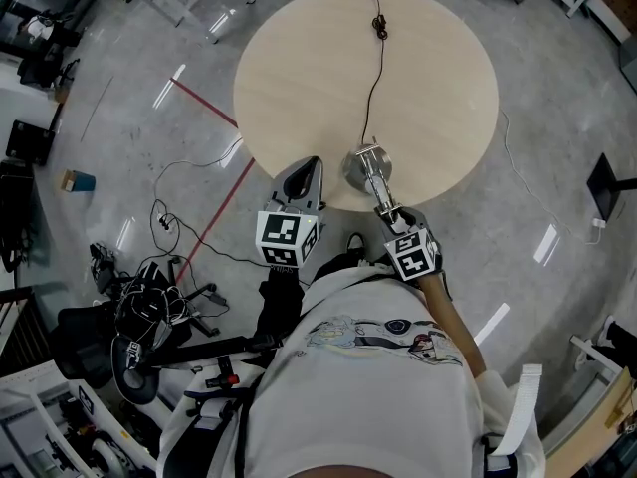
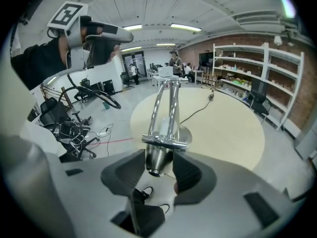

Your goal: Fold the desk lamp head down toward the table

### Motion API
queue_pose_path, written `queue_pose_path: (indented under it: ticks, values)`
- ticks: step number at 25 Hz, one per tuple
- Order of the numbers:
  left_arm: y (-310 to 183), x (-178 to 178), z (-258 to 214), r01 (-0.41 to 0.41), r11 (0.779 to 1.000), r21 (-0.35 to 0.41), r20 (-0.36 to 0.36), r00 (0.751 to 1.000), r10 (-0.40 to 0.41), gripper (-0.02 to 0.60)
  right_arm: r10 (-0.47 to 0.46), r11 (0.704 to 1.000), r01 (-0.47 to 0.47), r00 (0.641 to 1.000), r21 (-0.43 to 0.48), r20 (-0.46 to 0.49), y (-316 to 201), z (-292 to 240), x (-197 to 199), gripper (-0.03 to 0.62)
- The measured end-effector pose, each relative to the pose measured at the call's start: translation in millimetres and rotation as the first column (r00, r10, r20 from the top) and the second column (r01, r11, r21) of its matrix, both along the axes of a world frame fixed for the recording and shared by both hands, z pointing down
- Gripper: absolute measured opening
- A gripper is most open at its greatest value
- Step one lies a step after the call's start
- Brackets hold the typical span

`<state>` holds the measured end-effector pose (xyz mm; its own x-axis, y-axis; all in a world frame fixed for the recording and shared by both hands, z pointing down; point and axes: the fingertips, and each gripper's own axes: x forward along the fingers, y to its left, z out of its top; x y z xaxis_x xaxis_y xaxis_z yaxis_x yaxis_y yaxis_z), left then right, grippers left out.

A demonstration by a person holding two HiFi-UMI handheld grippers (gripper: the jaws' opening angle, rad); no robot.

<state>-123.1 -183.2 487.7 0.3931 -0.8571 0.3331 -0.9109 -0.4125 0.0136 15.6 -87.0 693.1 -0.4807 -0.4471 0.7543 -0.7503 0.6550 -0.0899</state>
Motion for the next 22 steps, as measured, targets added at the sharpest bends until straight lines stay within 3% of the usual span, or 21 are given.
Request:
queue_pose_path:
  ticks: [22]
  values:
    - [-7,-6,-5,0.004,1.0,0.0,0.0,1.0,-0.004,0.0,-0.016,0.998,0.016,1.0,-0.053,-0.002,-1,12,-4,0.182]
